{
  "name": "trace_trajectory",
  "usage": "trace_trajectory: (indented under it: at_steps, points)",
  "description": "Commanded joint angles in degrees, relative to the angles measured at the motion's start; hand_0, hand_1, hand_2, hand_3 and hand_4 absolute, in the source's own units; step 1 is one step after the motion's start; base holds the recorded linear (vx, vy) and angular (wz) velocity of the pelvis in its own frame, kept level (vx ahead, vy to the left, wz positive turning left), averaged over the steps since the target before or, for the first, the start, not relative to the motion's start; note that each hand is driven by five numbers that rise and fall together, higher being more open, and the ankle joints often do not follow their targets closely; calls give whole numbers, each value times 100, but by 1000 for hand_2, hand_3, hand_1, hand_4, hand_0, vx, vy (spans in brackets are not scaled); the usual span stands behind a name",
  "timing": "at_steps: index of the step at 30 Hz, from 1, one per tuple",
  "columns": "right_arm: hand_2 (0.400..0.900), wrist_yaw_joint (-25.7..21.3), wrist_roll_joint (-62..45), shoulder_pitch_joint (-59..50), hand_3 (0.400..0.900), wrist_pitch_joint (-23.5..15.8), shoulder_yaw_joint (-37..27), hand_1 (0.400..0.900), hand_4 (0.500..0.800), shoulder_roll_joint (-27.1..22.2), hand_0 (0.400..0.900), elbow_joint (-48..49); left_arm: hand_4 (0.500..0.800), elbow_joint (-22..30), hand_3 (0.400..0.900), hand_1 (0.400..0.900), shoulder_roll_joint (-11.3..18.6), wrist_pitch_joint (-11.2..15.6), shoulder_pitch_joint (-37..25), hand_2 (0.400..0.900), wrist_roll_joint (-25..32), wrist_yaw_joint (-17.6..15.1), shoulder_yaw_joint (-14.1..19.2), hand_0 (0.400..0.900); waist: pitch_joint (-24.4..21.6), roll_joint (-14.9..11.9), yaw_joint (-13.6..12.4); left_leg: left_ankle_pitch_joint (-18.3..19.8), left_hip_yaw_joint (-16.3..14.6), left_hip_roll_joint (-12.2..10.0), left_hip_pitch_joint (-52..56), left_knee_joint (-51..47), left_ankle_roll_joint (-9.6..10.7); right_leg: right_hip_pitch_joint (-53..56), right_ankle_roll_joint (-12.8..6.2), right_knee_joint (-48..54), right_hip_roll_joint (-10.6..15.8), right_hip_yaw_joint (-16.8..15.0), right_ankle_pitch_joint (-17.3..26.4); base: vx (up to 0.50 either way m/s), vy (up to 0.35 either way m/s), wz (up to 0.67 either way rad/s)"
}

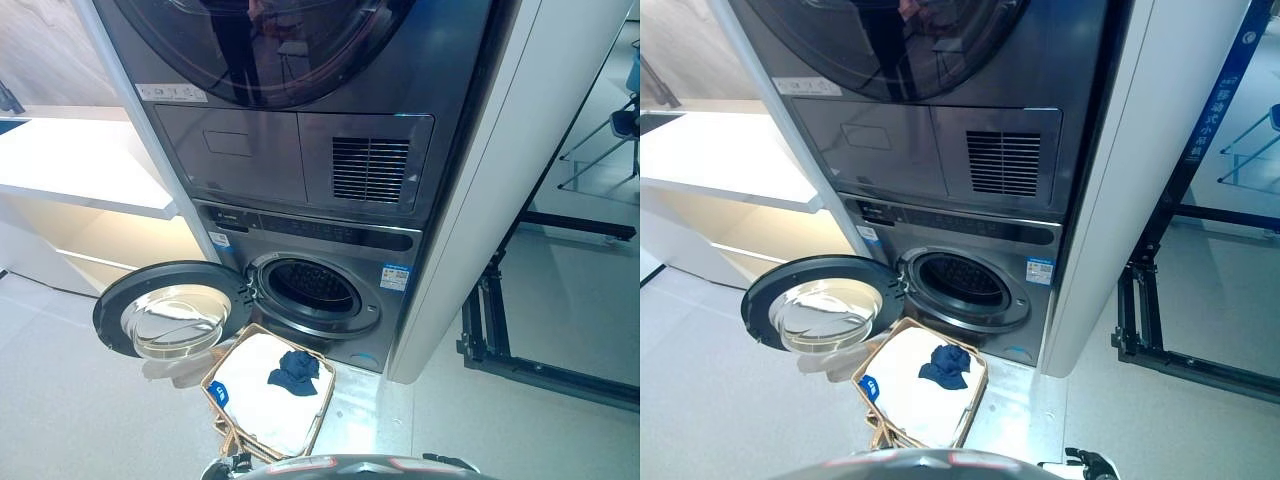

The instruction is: Put the clothes in the basket into the washing machine.

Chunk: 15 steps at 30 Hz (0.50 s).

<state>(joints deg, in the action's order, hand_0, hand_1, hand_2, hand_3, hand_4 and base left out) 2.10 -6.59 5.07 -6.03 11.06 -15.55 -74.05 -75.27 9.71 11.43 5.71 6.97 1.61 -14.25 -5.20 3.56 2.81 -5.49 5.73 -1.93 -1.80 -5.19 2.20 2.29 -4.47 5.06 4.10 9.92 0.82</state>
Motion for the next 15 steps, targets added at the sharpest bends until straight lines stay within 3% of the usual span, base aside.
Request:
trace_trajectory:
  at_steps: [1,6,15]
  points:
    - [900,34,42,-138,900,-79,29,900,800,89,900,-219,800,-165,900,900,252,159,-387,900,126,-46,243,900,42,-464,-133,566,-112,405,113,19,-310,-213,-100,-99,69,-157,133,0,0,0]
    - [900,17,46,-188,900,-56,12,900,800,54,900,-240,800,-165,900,900,289,143,-451,900,-19,-132,180,900,54,-455,-121,571,-130,399,123,19,-303,-211,-103,-91,68,-169,138,8,3,-2]
    - [900,-116,163,-388,900,-12,-160,900,800,-290,900,-385,800,136,900,900,604,26,-1269,900,-1298,-490,-802,900,274,-427,94,547,-366,356,-123,19,-293,-612,-117,-60,-9,-431,288,0,18,-22]
